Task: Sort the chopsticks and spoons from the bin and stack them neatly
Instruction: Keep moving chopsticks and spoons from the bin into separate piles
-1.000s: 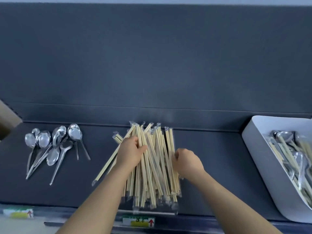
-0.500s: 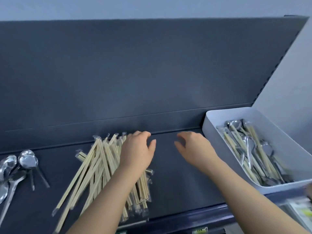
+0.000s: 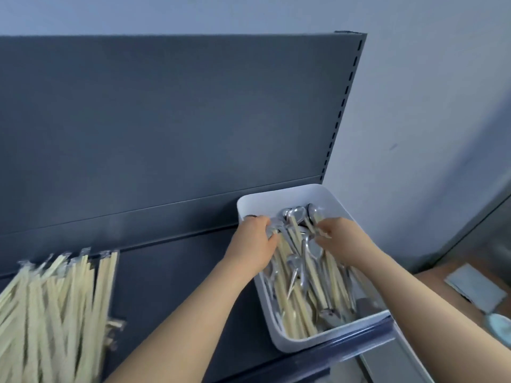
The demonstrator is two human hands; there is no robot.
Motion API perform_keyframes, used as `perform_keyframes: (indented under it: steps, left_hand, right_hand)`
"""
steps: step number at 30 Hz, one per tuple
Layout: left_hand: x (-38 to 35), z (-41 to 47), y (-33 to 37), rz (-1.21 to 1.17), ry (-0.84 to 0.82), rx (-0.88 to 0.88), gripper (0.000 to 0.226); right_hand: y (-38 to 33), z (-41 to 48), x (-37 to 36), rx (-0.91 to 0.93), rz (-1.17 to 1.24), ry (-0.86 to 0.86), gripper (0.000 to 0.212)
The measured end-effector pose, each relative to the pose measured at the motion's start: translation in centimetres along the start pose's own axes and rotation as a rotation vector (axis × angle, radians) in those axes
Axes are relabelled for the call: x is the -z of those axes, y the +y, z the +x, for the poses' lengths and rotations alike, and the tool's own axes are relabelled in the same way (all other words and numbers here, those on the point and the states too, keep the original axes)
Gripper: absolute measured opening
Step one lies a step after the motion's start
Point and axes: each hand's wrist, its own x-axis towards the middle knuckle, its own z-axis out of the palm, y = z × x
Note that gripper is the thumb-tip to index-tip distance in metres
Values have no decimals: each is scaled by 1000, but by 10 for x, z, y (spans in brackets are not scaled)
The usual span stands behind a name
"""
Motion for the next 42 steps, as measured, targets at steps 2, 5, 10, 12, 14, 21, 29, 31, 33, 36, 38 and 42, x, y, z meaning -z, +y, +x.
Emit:
perform_keyframes:
  steps: [2,5,10,12,14,21,29,31,33,36,38,42]
  left_hand:
    - [-18,21,8,79,-64,72,19]
    - [-36,46,14,177,-132,234,10]
    - [-45,63,15,308,-233,444,10]
    - [-48,66,15,277,-268,533,17]
    - [-51,69,14,271,-256,563,20]
    - [-47,75,7,223,-168,457,17]
    - [-52,75,1,159,58,419,20]
    - [-51,73,2,90,112,386,22]
    - [-48,71,6,40,170,340,22]
    - [-44,65,9,-29,267,258,22]
    - [-40,62,13,-92,330,230,23]
    - [-28,57,21,-131,476,151,23]
  right_hand:
    - [17,14,-2,31,-3,-55,32]
    - [29,34,-10,97,-3,-129,9]
    - [32,55,-22,152,-17,-224,22]
    - [34,62,-26,150,-27,-237,21]
    - [37,69,-28,147,-22,-237,15]
    - [35,97,-15,169,100,-144,14]
    - [39,98,-20,214,11,-285,16]
    - [38,94,-19,223,-35,-317,19]
    - [38,90,-21,237,-82,-339,17]
    - [40,85,-25,260,-114,-339,15]
    - [39,82,-19,283,-78,-310,9]
    - [33,82,4,314,118,-182,11]
